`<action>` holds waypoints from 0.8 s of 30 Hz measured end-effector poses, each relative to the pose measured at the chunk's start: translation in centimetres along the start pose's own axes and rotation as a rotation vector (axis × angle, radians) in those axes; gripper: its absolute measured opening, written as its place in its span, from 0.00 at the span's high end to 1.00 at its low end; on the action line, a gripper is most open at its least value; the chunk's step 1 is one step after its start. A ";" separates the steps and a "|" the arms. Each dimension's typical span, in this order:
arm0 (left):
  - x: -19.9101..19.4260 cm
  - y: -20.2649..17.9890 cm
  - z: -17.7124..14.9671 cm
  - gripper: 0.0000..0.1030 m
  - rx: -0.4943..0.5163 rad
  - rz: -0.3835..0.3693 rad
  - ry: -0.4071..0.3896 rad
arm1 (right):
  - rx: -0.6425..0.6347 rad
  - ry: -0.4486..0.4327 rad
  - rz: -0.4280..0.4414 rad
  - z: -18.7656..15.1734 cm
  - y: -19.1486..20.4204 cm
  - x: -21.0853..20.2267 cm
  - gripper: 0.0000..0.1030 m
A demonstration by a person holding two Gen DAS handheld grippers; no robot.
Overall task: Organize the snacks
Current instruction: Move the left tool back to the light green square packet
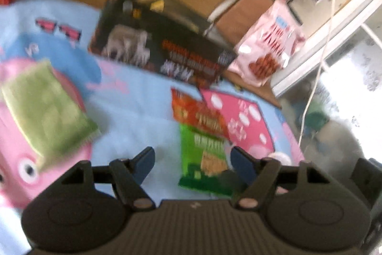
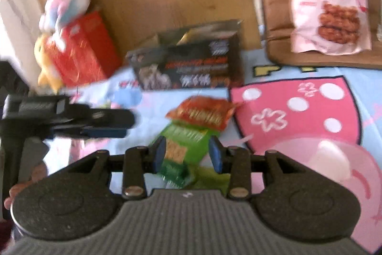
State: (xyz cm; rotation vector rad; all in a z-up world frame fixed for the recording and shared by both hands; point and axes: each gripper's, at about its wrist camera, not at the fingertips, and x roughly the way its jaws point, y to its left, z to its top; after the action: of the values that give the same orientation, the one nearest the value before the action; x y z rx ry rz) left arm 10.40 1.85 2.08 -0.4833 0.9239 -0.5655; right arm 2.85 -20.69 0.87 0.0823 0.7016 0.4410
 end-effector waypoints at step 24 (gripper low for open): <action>-16.0 4.2 -5.3 0.23 -0.046 0.071 -0.251 | -0.221 0.058 0.326 -2.9 7.6 -3.1 0.53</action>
State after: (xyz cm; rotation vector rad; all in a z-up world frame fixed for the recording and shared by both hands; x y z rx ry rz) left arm -0.75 14.50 6.43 -0.5476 0.7123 -0.4092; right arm -3.82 -15.35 2.18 -0.0252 0.6941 0.8333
